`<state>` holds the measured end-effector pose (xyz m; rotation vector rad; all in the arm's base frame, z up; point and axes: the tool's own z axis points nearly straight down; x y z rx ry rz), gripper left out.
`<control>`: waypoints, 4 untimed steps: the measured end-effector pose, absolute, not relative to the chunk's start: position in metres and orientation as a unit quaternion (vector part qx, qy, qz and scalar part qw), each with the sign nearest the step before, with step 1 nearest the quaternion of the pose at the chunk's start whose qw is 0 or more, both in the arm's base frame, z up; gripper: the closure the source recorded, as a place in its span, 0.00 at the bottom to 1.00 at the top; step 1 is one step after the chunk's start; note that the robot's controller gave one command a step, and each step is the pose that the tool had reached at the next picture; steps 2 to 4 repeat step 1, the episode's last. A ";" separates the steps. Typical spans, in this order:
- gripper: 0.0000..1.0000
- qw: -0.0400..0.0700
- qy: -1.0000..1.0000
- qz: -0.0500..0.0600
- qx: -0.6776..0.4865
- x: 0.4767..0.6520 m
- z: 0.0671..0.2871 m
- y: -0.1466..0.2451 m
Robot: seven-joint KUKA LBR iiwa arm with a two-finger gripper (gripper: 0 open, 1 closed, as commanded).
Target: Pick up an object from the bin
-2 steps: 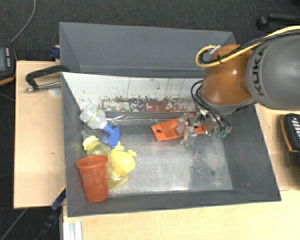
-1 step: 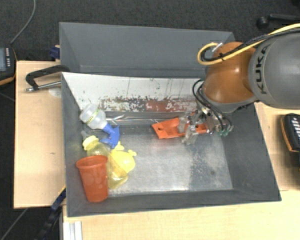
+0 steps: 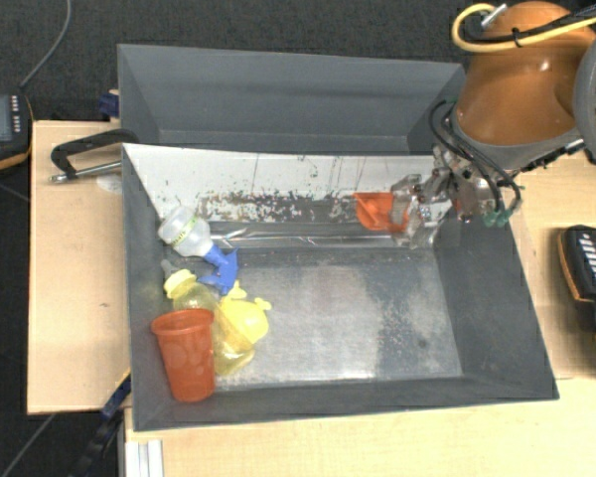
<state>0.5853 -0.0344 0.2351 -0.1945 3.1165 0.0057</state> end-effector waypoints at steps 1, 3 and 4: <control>1.00 0.009 0.998 0.002 -0.062 0.585 0.235 -0.034; 1.00 0.009 0.998 0.002 -0.062 0.585 0.235 -0.034; 1.00 0.009 0.998 0.002 -0.062 0.585 0.235 -0.034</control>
Offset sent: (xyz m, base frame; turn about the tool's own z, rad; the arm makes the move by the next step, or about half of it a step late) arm 0.0070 0.0161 -0.0250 -0.1285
